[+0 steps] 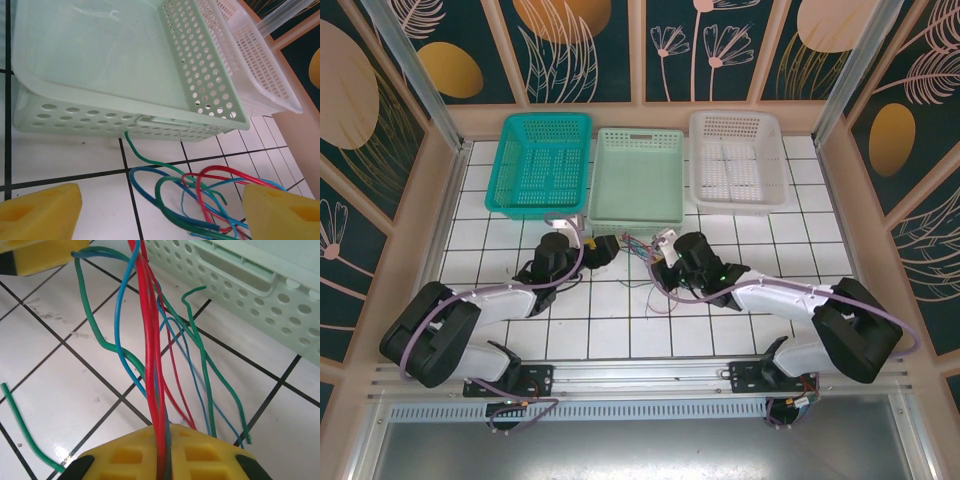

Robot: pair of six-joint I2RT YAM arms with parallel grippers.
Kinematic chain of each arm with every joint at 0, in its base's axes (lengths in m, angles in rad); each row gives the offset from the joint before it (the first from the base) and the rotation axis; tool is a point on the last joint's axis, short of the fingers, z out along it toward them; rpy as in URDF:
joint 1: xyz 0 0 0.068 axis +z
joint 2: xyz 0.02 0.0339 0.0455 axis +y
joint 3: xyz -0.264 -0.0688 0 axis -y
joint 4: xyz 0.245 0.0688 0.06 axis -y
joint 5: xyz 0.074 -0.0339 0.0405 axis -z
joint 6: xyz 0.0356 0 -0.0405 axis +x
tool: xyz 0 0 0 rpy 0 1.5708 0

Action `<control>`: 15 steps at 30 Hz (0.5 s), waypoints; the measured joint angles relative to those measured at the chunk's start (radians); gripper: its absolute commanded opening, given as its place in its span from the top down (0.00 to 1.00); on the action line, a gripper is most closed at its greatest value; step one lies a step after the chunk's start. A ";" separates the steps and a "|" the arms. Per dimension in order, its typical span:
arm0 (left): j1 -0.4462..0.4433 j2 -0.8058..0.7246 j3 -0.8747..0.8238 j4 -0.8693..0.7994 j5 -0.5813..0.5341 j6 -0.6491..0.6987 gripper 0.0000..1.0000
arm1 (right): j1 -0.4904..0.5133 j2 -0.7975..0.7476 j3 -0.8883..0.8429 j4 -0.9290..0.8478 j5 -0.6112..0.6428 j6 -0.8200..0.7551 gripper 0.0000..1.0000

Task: Untangle the cables
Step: Place the cables at the center of the table.

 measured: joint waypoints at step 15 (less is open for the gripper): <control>-0.136 0.011 -0.042 -0.022 -0.010 0.020 0.26 | 0.019 0.130 0.031 -0.018 0.123 -0.013 0.62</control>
